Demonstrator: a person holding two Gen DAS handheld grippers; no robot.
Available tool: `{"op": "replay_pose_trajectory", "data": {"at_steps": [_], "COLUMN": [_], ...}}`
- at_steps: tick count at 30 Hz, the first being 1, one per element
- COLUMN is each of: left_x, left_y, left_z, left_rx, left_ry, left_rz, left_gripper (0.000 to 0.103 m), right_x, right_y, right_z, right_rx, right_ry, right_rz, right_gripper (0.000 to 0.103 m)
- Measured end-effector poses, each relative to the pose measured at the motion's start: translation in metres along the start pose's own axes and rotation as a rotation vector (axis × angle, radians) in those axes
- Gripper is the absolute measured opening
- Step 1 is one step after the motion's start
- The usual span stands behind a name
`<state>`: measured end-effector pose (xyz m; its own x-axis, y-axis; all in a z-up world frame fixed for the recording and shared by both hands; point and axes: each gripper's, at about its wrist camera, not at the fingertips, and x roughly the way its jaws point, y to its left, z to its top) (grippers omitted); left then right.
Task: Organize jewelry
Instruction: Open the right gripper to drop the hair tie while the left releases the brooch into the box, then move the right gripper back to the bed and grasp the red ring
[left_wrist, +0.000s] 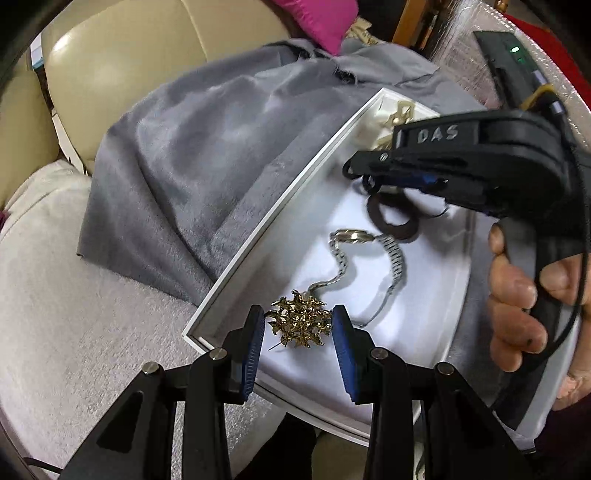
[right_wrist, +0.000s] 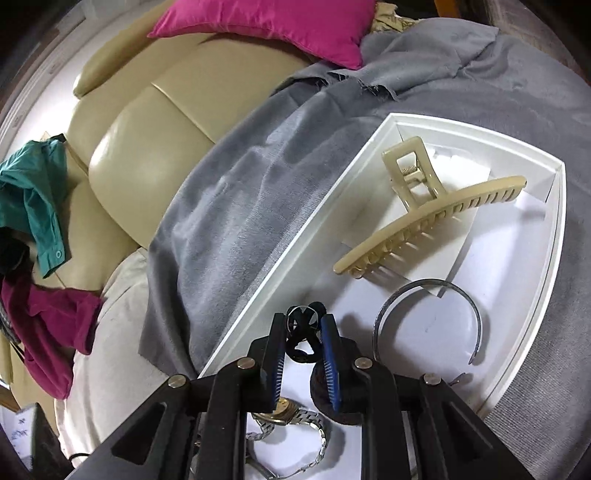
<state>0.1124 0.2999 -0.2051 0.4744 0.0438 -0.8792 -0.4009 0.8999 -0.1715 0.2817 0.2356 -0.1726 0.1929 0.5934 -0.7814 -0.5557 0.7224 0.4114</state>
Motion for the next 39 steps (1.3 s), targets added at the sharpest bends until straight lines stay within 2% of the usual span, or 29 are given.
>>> {"op": "replay_pose_trajectory", "data": {"at_steps": [6,9,11,17,24,27,30,36,39], "left_x": [0.009,0.010,0.009,-0.008,-0.042,-0.053,-0.060,-0.061,-0.061], "left_y": [0.003,0.003,0.007,0.001,-0.043,-0.067,-0.103,-0.190,-0.225], "left_z": [0.002,0.002,0.004,0.007,0.006,0.004,-0.002,-0.023,-0.033], "left_rx": [-0.018,-0.029,-0.039,-0.010,0.121,0.188,0.259,0.437,0.493], "left_ry": [0.029,0.031,0.020,-0.070,-0.250,-0.307,-0.330,-0.336,-0.323], "left_rz": [0.021,0.037,0.036,0.051,0.108,0.112,0.084,0.026,-0.011], "left_gripper": [0.040,0.048,0.048,0.051,0.055,0.060,0.061,0.061,0.062], "right_x": [0.001,-0.004,-0.013,-0.054,-0.121,-0.157,-0.195,-0.265,-0.300], "right_y": [-0.001,-0.002,-0.003,-0.010,-0.039,-0.066,-0.104,-0.195,-0.243], "right_z": [0.000,0.000,0.000,-0.004,-0.024,-0.037,-0.058,-0.105,-0.133], "right_rx": [0.029,0.040,0.038,0.038,0.063,0.095,0.151,0.310,0.408], "right_ry": [0.024,0.006,-0.012,-0.083,-0.170,-0.211,-0.263,-0.361,-0.425], "right_rz": [0.015,0.032,0.046,0.078,0.070,0.055,0.024,-0.042,-0.064], "right_gripper": [0.029,0.031,0.031,0.031,0.031,0.031,0.031,0.031,0.031]}}
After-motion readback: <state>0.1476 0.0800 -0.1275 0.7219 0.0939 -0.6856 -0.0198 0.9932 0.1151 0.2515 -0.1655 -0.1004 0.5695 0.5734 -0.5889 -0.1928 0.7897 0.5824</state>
